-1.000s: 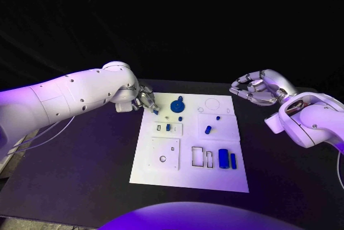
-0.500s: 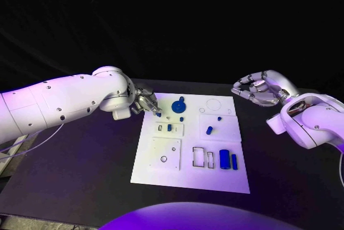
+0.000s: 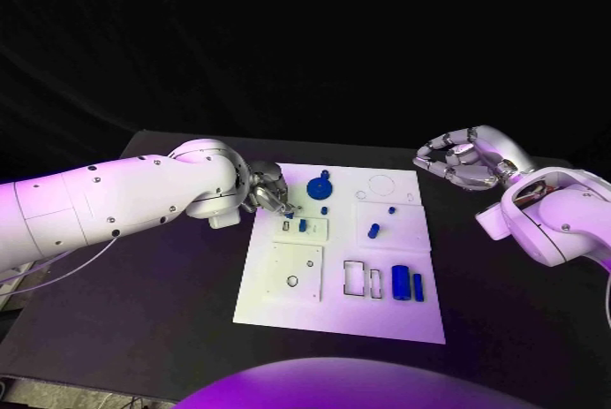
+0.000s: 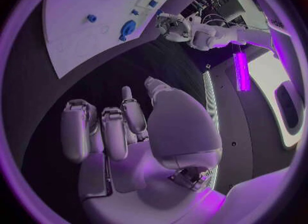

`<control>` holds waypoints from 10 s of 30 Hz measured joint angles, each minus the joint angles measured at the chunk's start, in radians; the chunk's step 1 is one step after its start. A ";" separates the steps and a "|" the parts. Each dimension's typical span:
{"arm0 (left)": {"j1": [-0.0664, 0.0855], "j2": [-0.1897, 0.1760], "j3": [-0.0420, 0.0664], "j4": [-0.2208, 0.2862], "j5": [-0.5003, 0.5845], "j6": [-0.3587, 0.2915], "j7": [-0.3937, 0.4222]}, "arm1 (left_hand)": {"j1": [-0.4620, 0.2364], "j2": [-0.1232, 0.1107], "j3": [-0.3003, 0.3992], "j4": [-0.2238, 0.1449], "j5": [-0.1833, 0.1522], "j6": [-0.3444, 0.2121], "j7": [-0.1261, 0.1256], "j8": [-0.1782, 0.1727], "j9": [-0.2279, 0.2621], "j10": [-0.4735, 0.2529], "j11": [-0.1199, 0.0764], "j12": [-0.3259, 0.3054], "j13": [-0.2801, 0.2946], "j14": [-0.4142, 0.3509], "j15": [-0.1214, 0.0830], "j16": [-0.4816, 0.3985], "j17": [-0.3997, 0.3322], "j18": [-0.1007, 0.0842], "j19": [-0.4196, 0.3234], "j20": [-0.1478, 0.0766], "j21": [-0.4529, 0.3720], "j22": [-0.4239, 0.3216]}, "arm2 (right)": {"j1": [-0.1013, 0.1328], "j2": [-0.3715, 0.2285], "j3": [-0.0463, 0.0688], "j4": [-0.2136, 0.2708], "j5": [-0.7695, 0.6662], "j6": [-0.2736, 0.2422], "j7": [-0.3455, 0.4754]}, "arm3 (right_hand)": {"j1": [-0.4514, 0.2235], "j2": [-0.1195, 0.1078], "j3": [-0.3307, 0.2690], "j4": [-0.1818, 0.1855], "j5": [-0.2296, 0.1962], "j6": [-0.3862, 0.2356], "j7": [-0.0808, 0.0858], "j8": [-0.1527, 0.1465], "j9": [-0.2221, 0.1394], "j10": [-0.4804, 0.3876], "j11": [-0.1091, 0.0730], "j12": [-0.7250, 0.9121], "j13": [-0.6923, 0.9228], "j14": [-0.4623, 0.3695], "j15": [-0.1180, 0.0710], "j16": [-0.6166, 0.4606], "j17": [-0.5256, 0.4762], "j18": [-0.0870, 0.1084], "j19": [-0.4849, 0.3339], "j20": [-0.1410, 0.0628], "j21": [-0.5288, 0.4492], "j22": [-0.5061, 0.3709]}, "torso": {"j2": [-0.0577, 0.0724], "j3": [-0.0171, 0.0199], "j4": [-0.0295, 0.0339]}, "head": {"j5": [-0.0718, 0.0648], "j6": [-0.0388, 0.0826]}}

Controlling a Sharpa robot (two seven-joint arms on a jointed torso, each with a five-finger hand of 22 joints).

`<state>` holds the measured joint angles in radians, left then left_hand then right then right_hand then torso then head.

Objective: Assemble the parts on the task board

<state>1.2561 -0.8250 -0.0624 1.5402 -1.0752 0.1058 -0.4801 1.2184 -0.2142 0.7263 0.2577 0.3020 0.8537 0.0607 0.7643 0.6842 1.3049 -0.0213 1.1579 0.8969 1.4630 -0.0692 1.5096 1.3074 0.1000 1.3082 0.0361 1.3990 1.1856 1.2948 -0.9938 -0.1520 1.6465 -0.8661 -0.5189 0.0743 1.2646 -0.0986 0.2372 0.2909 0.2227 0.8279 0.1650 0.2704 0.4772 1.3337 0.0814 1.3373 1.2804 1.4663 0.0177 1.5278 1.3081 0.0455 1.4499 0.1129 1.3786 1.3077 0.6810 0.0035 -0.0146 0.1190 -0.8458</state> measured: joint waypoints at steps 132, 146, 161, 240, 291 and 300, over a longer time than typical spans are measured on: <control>-0.036 0.031 -0.003 -0.042 -0.090 0.062 -0.020 | -0.150 -0.036 0.098 -0.061 -0.002 0.044 -0.028 0.014 0.011 0.034 -0.016 0.004 0.005 0.002 -0.017 0.008 0.000 0.000 0.007 -0.007 0.008 0.013 | -0.008 0.005 -0.001 -0.022 0.150 0.028 0.090 | 0.068 -0.020 0.077 -0.006 0.017 -0.090 0.026 0.039 -0.028 -0.387 0.081 -0.957 -1.158 -0.359 0.095 -1.334 -0.811 0.125 -0.438 0.098 -1.266 -0.853 | 0.001 0.0012 -0.0019 | -0.002 -0.023; -0.038 0.032 -0.004 -0.054 -0.081 0.063 -0.017 | -0.176 -0.044 0.005 0.004 -0.002 0.056 -0.040 0.004 0.004 0.036 -0.018 0.007 0.007 0.002 -0.016 0.008 0.000 0.000 0.007 -0.007 0.004 0.012 | -0.008 0.004 -0.001 -0.021 0.152 0.028 0.090 | 0.065 -0.017 0.057 -0.007 0.017 -0.104 0.025 0.043 -0.034 -0.401 0.096 -0.957 -1.192 -0.404 0.111 -1.381 -0.840 0.125 -0.463 0.123 -1.303 -0.901 | 0.000 0.0012 -0.0011 | -0.006 -0.022; -0.039 0.028 -0.004 -0.062 -0.075 0.059 -0.016 | -0.214 -0.019 -0.195 0.035 0.000 0.065 -0.034 -0.014 -0.002 0.028 -0.018 0.007 -0.007 0.002 -0.016 0.008 0.001 0.000 0.007 -0.007 -0.004 0.004 | -0.008 0.003 -0.001 -0.021 0.160 0.027 0.093 | 0.062 -0.014 0.034 -0.003 0.017 -0.115 0.025 0.050 -0.039 -0.416 0.110 -0.957 -1.211 -0.443 0.129 -1.414 -0.870 0.125 -0.494 0.136 -1.312 -0.938 | 0.000 0.0012 -0.0004 | -0.005 -0.018; -0.041 0.228 -0.033 -0.228 -0.473 -0.194 0.460 | 0.235 -0.055 -0.274 -0.030 0.000 -0.081 0.115 -0.244 -0.389 -0.433 0.139 -0.598 -0.761 -0.235 0.110 -0.315 -0.602 0.071 -0.379 0.103 -0.392 -0.515 | -0.014 0.012 -0.002 -0.031 0.147 0.025 0.099 | 0.073 0.001 0.010 -0.007 0.025 -0.114 0.025 0.066 -0.051 -0.435 0.122 -0.950 -1.214 -0.497 0.143 -1.445 -0.927 0.125 -0.554 0.157 -1.312 -1.001 | 0.001 0.0008 -0.0018 | -0.028 0.007; -0.049 0.253 -0.034 -0.259 -0.472 -0.151 0.461 | 0.294 -0.003 -0.131 -0.145 -0.018 0.039 0.100 -0.291 -0.440 -0.298 0.113 -0.634 -0.798 -0.155 0.087 -0.178 -0.483 0.071 -0.306 0.083 -0.202 -0.305 | -0.014 0.012 -0.002 -0.026 0.143 0.025 0.098 | 0.073 0.001 0.010 -0.007 0.025 -0.114 0.025 0.066 -0.055 -0.435 0.122 -0.946 -1.214 -0.497 0.143 -1.445 -0.931 0.125 -0.554 0.157 -1.312 -1.005 | 0.000 0.0018 -0.0012 | -0.037 -0.003; -0.056 0.216 -0.031 -0.213 -0.459 -0.161 0.466 | 0.287 0.005 -0.131 -0.151 -0.023 0.053 0.100 -0.294 -0.443 -0.284 0.112 -0.648 -0.801 -0.148 0.087 -0.173 -0.479 0.071 -0.306 0.083 -0.193 -0.296 | -0.014 0.013 -0.001 -0.028 0.143 0.025 0.098 | 0.073 0.001 0.010 -0.007 0.025 -0.114 0.025 0.066 -0.055 -0.431 0.119 -0.946 -1.215 -0.497 0.143 -1.445 -0.932 0.125 -0.554 0.157 -1.312 -1.006 | -0.001 0.0017 -0.0007 | -0.039 0.005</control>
<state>1.2000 -0.6086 -0.0936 1.3273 -1.5338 -0.0552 -0.0141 1.5049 -0.2096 0.5950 0.1072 0.2786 0.9063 0.1607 0.4700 0.2412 1.0208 0.0911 0.5099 0.0960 1.3152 0.0180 1.3361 0.8280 0.1705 1.0023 0.1196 1.2057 0.8895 1.2804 -0.9809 -0.1535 1.6182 -0.7226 -0.4937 0.1726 1.3373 -0.0975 0.2471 0.2840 0.2475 0.7143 0.1896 0.3362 0.4224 0.9023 0.2000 0.3912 0.0658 0.9698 0.1607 0.0832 0.3764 0.1704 0.8961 0.2700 0.0666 0.3014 0.6803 0.0053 -0.0152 0.0802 -0.8405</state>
